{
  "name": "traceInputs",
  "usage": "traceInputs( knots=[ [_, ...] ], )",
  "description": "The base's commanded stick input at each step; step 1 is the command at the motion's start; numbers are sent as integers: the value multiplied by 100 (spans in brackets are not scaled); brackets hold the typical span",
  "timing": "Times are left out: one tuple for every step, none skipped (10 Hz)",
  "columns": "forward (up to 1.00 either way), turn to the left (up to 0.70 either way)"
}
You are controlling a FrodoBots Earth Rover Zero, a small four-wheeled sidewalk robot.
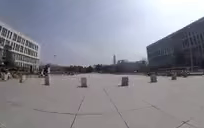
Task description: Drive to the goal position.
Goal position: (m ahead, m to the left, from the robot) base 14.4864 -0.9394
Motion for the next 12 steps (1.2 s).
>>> traceInputs(
  knots=[
    [85, 0],
    [85, 0],
    [85, 0],
    [85, 0],
    [85, 0],
    [85, 0],
    [85, 0],
    [85, 0],
    [85, 0],
    [85, 0],
    [85, 0],
    [85, 0]
  ],
)
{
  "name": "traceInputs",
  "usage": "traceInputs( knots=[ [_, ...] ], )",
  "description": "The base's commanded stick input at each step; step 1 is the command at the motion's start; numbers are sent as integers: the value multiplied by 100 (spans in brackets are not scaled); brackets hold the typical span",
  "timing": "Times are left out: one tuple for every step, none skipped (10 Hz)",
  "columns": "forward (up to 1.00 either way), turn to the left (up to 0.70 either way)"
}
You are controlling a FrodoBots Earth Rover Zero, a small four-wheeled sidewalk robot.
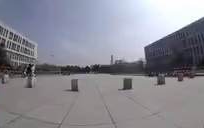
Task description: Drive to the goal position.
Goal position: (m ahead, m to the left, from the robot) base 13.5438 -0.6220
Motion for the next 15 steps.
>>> traceInputs(
  knots=[
    [85, 0],
    [85, 0],
    [85, 0],
    [85, 0],
    [85, 0],
    [85, 0],
    [85, 0],
    [85, 0],
    [85, 0],
    [85, 0],
    [85, 2],
    [85, 23],
    [85, 34],
    [85, 27],
    [85, 3]
  ],
)
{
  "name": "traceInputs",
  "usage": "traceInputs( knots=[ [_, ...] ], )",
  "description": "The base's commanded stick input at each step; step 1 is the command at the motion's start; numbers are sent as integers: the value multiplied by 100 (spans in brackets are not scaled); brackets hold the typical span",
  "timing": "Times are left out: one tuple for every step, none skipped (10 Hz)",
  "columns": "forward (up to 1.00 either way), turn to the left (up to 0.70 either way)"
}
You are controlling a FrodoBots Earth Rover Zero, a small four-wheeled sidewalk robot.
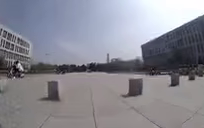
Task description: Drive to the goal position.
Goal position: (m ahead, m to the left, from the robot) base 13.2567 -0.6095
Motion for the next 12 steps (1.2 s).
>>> traceInputs(
  knots=[
    [85, 0],
    [85, 0],
    [85, 0],
    [85, 0],
    [85, 0],
    [85, 0],
    [85, 0],
    [85, 0],
    [85, 0],
    [85, 0],
    [85, 0],
    [85, 0]
  ],
)
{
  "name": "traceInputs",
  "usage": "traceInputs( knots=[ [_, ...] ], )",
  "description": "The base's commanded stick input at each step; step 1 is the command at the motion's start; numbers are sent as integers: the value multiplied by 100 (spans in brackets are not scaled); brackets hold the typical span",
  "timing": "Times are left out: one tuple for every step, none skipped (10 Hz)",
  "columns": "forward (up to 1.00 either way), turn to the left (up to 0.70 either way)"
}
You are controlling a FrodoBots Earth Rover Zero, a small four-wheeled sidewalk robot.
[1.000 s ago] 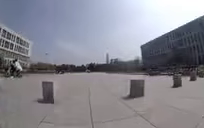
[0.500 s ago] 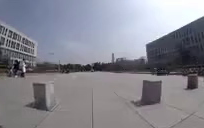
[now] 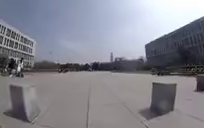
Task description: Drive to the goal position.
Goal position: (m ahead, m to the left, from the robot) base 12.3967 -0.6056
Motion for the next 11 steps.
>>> traceInputs(
  knots=[
    [85, 0],
    [85, 0],
    [85, 0],
    [85, 0],
    [85, 0],
    [85, 0],
    [85, 0],
    [85, 0],
    [85, 0],
    [90, 0],
    [96, 0]
  ],
)
